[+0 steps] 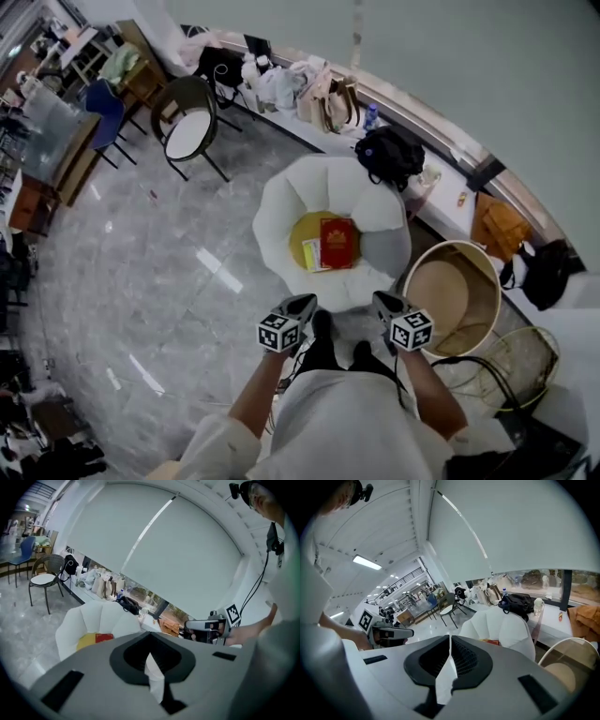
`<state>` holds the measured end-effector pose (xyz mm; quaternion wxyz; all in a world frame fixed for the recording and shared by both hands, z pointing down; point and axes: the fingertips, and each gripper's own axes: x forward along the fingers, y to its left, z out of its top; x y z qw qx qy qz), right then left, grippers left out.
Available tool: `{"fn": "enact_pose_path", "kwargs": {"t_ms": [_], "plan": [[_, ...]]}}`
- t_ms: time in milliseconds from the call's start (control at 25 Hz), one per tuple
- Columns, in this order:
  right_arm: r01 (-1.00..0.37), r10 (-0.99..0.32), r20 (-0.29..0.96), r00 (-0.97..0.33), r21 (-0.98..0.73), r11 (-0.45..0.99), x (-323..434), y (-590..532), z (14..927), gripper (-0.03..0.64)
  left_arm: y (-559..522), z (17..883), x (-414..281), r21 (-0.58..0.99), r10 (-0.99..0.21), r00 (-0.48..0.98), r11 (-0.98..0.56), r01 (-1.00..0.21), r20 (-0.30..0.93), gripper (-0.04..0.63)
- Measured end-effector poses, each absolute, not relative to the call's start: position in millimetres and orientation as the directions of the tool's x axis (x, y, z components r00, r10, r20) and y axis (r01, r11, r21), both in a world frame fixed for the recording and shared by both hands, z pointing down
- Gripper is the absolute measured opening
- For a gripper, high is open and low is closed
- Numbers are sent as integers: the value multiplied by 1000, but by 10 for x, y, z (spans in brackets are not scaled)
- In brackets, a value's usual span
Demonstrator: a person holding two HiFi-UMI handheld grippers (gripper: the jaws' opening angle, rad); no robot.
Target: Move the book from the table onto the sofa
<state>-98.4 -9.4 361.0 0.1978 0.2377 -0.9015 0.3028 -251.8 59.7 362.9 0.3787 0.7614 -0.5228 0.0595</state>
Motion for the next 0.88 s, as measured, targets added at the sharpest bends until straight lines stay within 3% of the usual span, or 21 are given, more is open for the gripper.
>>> {"fn": "enact_pose_path", "kwargs": {"t_ms": [400,880], "plan": [[-470,-256,460,-850,-445,762,-278,217,2962,41,1029,2973,-1744,545,-843,373,-118,-830,387,2],[-444,-285,374,-883,-465,766,370,511,2543,41,1628,2565,-1320,493,-866,327,-111,-863,378,2]]}}
